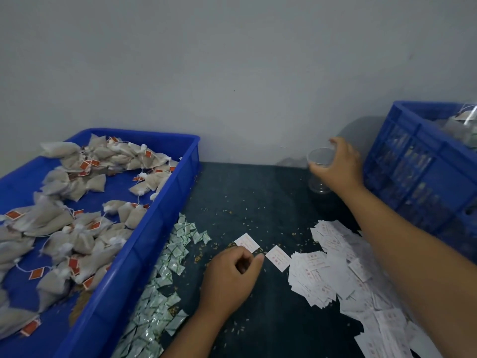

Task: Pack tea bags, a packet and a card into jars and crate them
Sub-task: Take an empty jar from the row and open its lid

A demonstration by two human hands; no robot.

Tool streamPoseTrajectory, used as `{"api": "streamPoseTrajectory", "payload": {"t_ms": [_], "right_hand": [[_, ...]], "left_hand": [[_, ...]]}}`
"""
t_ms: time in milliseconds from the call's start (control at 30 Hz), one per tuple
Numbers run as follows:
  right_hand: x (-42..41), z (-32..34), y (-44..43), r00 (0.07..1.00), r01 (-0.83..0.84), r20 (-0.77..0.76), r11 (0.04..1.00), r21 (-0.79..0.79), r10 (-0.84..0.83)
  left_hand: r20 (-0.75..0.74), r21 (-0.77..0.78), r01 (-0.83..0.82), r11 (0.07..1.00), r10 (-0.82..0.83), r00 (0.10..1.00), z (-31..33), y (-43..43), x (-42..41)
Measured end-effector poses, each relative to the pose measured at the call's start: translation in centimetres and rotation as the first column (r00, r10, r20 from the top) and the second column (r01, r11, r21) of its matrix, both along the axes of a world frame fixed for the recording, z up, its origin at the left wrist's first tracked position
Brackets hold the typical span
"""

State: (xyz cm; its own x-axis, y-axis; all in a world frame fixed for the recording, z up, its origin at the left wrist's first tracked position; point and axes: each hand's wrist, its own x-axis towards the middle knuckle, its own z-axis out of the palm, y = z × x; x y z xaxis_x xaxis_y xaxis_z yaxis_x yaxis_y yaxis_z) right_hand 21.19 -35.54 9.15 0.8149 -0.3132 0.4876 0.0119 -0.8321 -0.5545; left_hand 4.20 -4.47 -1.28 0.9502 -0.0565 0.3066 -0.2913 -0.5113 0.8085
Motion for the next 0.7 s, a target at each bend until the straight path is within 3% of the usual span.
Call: {"api": "streamPoseTrajectory", "payload": {"t_ms": [167, 367, 500, 600, 700], "right_hand": [[-6.0, 2.6, 5.1, 0.963, -0.247, -0.019, 0.914, 0.321, 0.267], [-18.9, 0.9, 11.0, 0.835, -0.504, -0.025, 0.78, 0.371, 0.55], [-22.7, -3.3, 13.9, 0.836, -0.512, 0.095, 0.704, 0.492, 0.541], [-23.6, -5.7, 15.2, 0.85, -0.436, 0.075, 0.617, 0.655, 0.521], [-24.3, -7.7, 15.3, 0.831, -0.446, 0.03, 0.632, 0.634, 0.555]], "left_hand": [[-0.088, -0.069, -0.032, 0.997, 0.026, 0.996, 0.5, -0.1, 0.0], [-0.132, -0.312, -0.038, 0.949, -0.004, 0.991, 1.1, 0.1, -0.1], [-0.188, -0.319, -0.044, 0.947, -0.018, 0.982, 1.0, 0.4, -0.4], [-0.216, -0.302, -0.016, 0.953, -0.052, 0.975, 1.0, 0.3, -0.4], [-0.22, -0.281, -0.049, 0.959, -0.014, 0.975, 1.3, 0.2, -0.5]]}}
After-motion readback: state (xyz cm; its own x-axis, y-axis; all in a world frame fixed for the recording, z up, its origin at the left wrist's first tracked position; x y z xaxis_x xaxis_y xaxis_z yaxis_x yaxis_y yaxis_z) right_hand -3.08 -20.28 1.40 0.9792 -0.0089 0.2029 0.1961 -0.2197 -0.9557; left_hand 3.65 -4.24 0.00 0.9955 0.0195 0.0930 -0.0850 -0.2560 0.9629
